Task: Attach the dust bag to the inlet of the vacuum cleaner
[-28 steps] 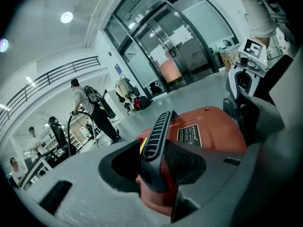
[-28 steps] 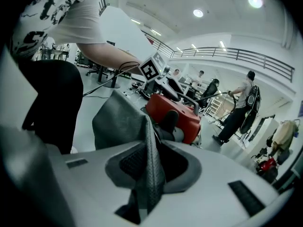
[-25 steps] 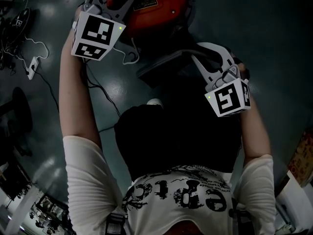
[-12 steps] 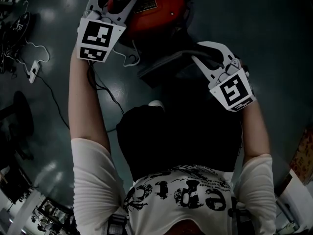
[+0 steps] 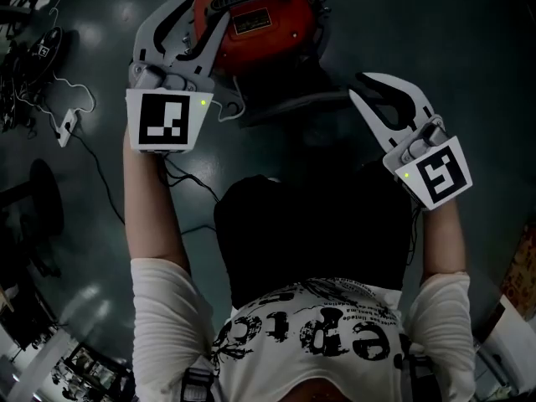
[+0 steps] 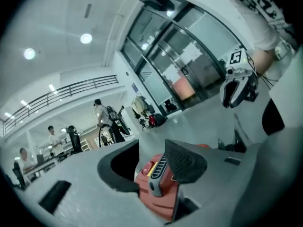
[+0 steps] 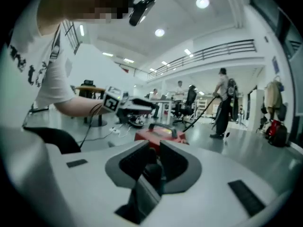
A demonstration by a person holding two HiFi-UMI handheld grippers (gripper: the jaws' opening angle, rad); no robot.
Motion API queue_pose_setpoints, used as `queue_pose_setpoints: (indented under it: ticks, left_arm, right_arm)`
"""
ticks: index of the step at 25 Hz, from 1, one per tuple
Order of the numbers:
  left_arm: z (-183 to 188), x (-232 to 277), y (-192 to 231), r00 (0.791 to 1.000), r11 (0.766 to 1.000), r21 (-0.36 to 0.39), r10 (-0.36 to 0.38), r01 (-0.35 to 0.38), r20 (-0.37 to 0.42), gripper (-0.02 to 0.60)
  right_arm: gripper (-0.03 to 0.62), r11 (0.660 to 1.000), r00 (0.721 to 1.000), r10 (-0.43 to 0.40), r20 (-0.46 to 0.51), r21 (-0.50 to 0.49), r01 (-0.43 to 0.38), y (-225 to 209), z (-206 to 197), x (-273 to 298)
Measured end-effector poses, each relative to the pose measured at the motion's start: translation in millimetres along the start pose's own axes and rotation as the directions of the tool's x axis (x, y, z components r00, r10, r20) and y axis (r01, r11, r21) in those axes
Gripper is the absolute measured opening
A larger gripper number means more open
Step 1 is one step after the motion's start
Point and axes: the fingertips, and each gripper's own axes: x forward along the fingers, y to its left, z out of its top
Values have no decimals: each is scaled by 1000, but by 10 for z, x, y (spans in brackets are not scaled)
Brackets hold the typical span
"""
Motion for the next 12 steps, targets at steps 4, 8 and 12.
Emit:
queue_pose_setpoints:
  ticks: [4, 8, 12]
  left_arm:
    - [124, -404, -30, 976, 951, -233, 215, -202, 34, 161]
    - [8, -846, -277, 941, 761, -578, 337, -294, -35, 3]
    - [-29, -1047, -516, 936, 689, -665, 348, -288, -44, 3]
  right_arm:
    - [64, 979, 977, -203, 71, 16, 202, -259, 164, -45]
    - [9, 959, 955, -275, 109, 107, 263, -216, 164, -54]
    - [2, 947, 948, -294, 119, 167, 273, -111, 181, -22]
